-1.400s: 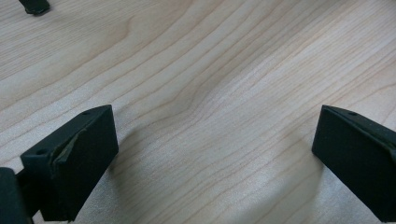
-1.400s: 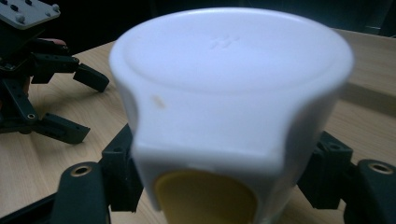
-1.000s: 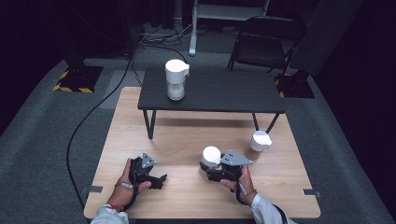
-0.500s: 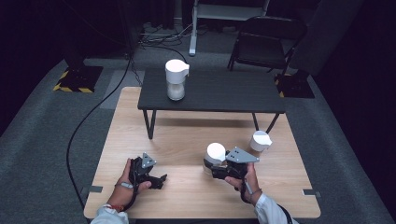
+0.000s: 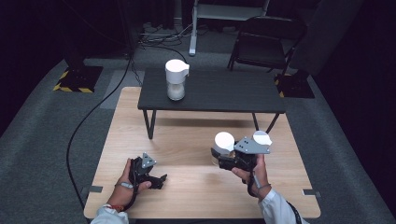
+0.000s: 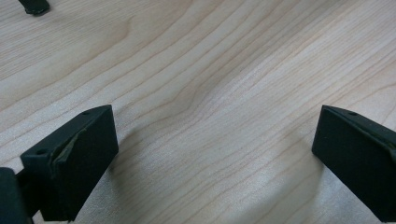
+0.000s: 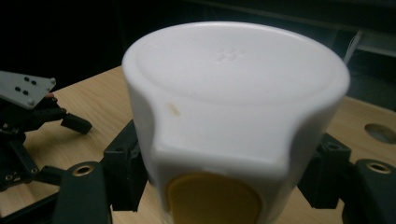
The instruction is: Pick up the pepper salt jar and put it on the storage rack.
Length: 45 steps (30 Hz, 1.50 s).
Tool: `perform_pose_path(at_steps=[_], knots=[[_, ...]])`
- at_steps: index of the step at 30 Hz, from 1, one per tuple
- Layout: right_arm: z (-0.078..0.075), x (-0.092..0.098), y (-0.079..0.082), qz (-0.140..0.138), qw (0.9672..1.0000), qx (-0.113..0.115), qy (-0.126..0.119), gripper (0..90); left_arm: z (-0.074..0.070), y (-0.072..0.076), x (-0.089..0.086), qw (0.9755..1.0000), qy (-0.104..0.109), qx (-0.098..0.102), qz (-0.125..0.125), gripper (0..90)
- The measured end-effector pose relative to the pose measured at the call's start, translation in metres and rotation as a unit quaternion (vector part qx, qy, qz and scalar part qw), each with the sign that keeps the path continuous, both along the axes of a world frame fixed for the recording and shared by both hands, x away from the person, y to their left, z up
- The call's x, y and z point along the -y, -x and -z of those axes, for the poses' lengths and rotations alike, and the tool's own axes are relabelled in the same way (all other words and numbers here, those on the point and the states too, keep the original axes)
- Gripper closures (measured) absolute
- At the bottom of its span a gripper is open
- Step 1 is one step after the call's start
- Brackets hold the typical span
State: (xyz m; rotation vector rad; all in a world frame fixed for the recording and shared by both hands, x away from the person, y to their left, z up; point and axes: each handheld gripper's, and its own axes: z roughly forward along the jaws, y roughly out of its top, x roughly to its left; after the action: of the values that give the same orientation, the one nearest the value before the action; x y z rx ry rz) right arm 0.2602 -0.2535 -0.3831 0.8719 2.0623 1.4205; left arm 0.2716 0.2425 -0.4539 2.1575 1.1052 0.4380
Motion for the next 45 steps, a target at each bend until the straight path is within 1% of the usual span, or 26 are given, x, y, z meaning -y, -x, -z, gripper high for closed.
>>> perform_pose_path(at_steps=[5, 8, 13, 15, 16, 18, 21, 22, 23, 24, 25, 26, 29, 32, 34, 45], knots=[[-0.020, -0.001, 0.000, 0.013, 0.9998, 0.018, -0.002, 29.7, 0.000, 0.000, 0.000, 1.0000, 0.000, 0.000, 0.000, 0.0], [-0.029, -0.002, 0.001, 0.013, 0.9995, 0.028, -0.001, 29.7, 0.000, 0.000, 0.000, 1.0000, 0.000, 0.000, 0.000, 0.1], [-0.046, -0.007, -0.002, 0.017, 0.9994, 0.031, 0.004, 29.7, 0.000, 0.000, 0.000, 1.0000, 0.000, 0.000, 0.000, 0.0], [-0.051, -0.009, -0.004, 0.018, 0.9993, 0.031, 0.003, 29.7, 0.000, 0.000, 0.000, 1.0000, 0.000, 0.000, 0.000, 0.1], [-0.051, -0.009, -0.004, 0.018, 0.9993, 0.031, 0.003, 29.7, 0.000, 0.000, 0.000, 1.0000, 0.000, 0.000, 0.000, 0.1], [-0.059, -0.011, -0.008, 0.020, 0.9993, 0.032, 0.004, 29.7, 0.000, 0.000, 0.000, 1.0000, 0.000, 0.000, 0.000, 0.1], [-0.063, -0.011, -0.010, 0.022, 0.9992, 0.032, 0.002, 29.7, 0.000, 0.000, 0.000, 1.0000, 0.000, 0.000, 0.000, 0.1], [-0.068, -0.013, -0.010, 0.027, 0.9991, 0.034, 0.002, 29.7, 0.000, 0.000, 0.000, 1.0000, 0.000, 0.000, 0.000, 0.1], [-0.068, -0.013, -0.010, 0.027, 0.9991, 0.034, 0.002, 29.7, 0.000, 0.000, 0.000, 1.0000, 0.000, 0.000, 0.000, 0.1], [-0.071, -0.013, -0.011, 0.029, 0.9989, 0.038, 0.003, 29.7, 0.000, 0.000, 0.000, 1.0000, 0.000, 0.000, 0.000, 0.0], [-0.071, -0.013, -0.011, 0.029, 0.9989, 0.038, 0.003, 29.7, 0.000, 0.000, 0.000, 1.0000, 0.000, 0.000, 0.000, 0.0], [-0.076, -0.014, -0.012, 0.030, 0.9987, 0.041, 0.001, 29.7, 0.000, 0.000, 0.000, 1.0000, 0.000, 0.000, 0.000, 0.1], [-0.080, -0.016, -0.013, 0.034, 0.9984, 0.046, 0.003, 29.7, 0.000, 0.000, 0.000, 1.0000, 0.000, 0.000, 0.000, 0.0], [-0.090, -0.020, -0.015, 0.037, 0.9979, 0.053, 0.005, 29.7, 0.000, 0.000, 0.000, 1.0000, 0.000, 0.000, 0.000, 0.0], [-0.093, -0.021, -0.016, 0.038, 0.9978, 0.054, 0.005, 29.7, 0.000, 0.000, 0.000, 1.0000, 0.000, 0.000, 0.000, 0.1], [-0.115, -0.029, -0.029, 0.050, 0.9966, 0.065, 0.006, 29.7, 0.000, 0.000, 0.000, 1.0000, 0.000, 0.000, 0.000, 0.0]])
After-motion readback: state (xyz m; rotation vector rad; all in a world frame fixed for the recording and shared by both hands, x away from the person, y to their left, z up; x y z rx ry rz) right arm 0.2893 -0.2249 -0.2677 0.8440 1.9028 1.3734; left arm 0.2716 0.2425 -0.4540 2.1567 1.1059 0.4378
